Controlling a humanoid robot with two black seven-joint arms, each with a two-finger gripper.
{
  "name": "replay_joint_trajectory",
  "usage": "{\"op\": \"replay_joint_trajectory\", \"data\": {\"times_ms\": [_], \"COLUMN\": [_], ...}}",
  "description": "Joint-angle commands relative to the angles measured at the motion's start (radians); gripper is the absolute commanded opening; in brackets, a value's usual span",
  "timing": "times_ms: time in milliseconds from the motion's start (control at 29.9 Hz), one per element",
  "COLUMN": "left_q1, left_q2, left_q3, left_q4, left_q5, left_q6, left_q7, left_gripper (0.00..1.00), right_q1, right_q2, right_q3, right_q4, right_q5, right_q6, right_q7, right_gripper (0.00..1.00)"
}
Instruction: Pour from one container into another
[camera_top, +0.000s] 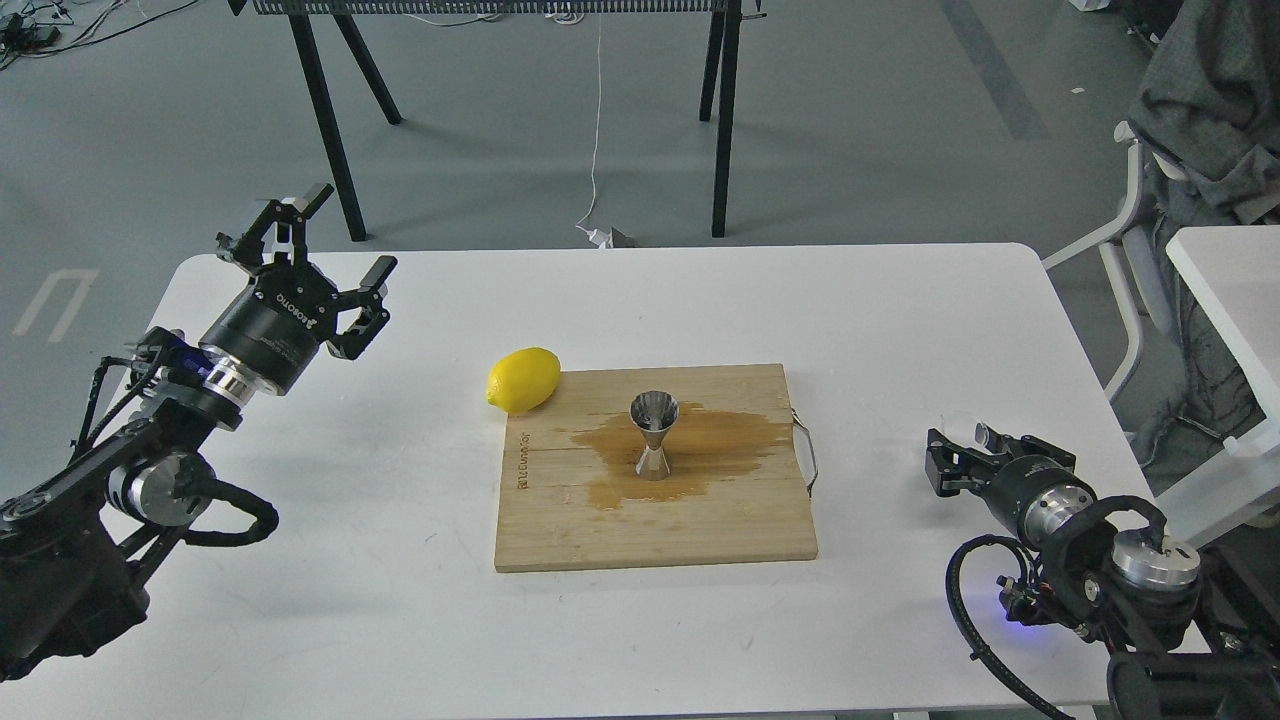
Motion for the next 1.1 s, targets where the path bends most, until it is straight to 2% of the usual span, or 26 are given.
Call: {"op": "replay_joint_trajectory", "data": {"times_ms": [0, 67, 301, 468, 636, 736, 870, 937, 1071], "left_q1": [0.0, 0.0, 0.0, 0.0, 0.0, 0.002, 0.006, 0.006, 0.008], "left_q2": [0.0, 0.0, -0.002, -0.002, 0.0, -0.002, -0.002, -0.002, -0.002], "left_q3": [0.0, 0.0, 0.0, 0.0, 0.0, 0.0, 0.0, 0.005, 0.006], "left_q4": [0.001, 0.0, 0.0, 0.003, 0.012, 0.044, 0.067, 0.07, 0.089], "left_q5": [0.0, 0.0, 0.0, 0.001, 0.001, 0.0, 0.0, 0.0, 0.0], "left_q6": [0.0, 0.0, 0.0, 0.0, 0.0, 0.0, 0.0, 0.0, 0.0], "left_q7": [0.0, 0.0, 0.0, 0.0, 0.0, 0.0, 0.0, 0.0, 0.0], "left_gripper": [0.95, 0.95, 0.95, 0.95, 0.95, 0.95, 0.95, 0.96, 0.97], "right_q1": [-0.003, -0.008, -0.069, -0.167, -0.238, -0.239, -0.172, -0.08, 0.079], "right_q2": [-0.001, 0.001, -0.01, -0.051, -0.151, -0.238, -0.284, -0.286, -0.286], "right_q3": [0.0, 0.002, 0.018, 0.022, 0.035, 0.037, 0.086, 0.092, 0.086], "right_q4": [0.003, 0.009, 0.069, 0.228, 0.42, 0.501, 0.506, 0.462, 0.3], "right_q5": [0.0, 0.002, 0.008, 0.008, 0.009, 0.009, -0.003, -0.011, -0.077], "right_q6": [-0.004, -0.004, -0.007, -0.018, -0.023, -0.018, 0.041, 0.116, 0.282], "right_q7": [-0.002, -0.003, -0.006, -0.008, -0.018, -0.075, -0.17, -0.21, -0.253], "right_gripper": [0.79, 1.0, 1.0, 1.0, 1.0, 1.0, 1.0, 1.0, 1.0]}}
